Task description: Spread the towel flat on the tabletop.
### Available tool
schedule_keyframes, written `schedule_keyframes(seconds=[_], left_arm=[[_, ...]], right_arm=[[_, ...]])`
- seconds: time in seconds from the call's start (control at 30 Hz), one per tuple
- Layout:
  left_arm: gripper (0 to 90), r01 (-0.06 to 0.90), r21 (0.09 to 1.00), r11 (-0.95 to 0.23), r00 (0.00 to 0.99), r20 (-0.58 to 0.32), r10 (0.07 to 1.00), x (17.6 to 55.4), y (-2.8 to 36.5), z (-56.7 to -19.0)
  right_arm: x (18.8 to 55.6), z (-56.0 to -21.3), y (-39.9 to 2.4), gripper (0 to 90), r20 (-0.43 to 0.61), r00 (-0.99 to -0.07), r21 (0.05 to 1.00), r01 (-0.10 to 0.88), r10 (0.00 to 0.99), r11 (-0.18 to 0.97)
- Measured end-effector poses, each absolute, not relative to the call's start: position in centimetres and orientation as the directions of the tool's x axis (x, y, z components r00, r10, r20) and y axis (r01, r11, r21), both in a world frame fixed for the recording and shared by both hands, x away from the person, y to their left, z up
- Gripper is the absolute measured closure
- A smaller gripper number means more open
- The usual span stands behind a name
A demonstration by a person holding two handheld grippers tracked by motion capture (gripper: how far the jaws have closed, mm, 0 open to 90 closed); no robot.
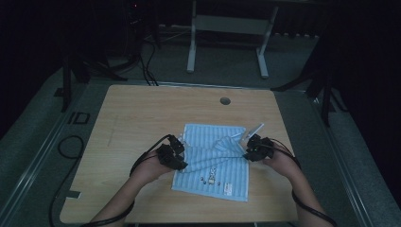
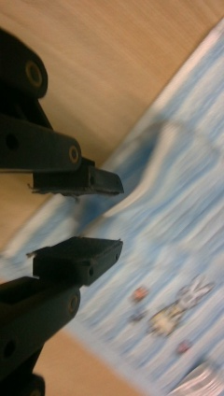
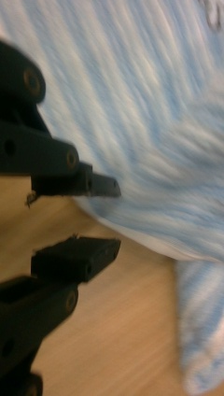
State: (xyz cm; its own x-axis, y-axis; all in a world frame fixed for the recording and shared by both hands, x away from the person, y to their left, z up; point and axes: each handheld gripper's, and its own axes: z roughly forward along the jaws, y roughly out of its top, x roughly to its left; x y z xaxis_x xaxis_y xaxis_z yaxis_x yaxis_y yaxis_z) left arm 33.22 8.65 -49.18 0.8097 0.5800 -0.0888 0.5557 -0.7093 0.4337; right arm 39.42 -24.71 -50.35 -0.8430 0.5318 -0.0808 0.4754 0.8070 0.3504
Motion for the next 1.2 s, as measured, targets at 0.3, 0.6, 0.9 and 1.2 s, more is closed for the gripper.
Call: schedule_keyframes(seconds=[0.3,0.6,0.9,1.2], left_arm=[[61.5,0.395,0.438,-0.807,0.910,-0.070,0.408,28.2,8.3,-49.9],[59.8,0.371,0.412,-0.832,0.919,-0.037,0.392,29.2,6.8,-51.8],[55.0,0.371,0.368,-0.853,0.916,0.006,0.401,30.2,6.3,-52.5],[86.2,0.414,0.379,-0.827,0.902,-0.049,0.429,29.1,5.7,-51.3]], right_arm=[[33.7,-48.8,-25.0,59.6,-0.056,-0.878,0.391,0.420,0.476,0.819],[29.9,-51.4,-21.7,54.1,0.012,-0.938,0.373,0.326,0.347,0.868],[30.5,-52.1,-20.9,60.5,-0.006,-0.940,0.300,0.322,0.340,0.898],[29.7,-51.3,-20.5,86.1,-0.061,-0.958,0.284,0.253,0.281,0.925]])
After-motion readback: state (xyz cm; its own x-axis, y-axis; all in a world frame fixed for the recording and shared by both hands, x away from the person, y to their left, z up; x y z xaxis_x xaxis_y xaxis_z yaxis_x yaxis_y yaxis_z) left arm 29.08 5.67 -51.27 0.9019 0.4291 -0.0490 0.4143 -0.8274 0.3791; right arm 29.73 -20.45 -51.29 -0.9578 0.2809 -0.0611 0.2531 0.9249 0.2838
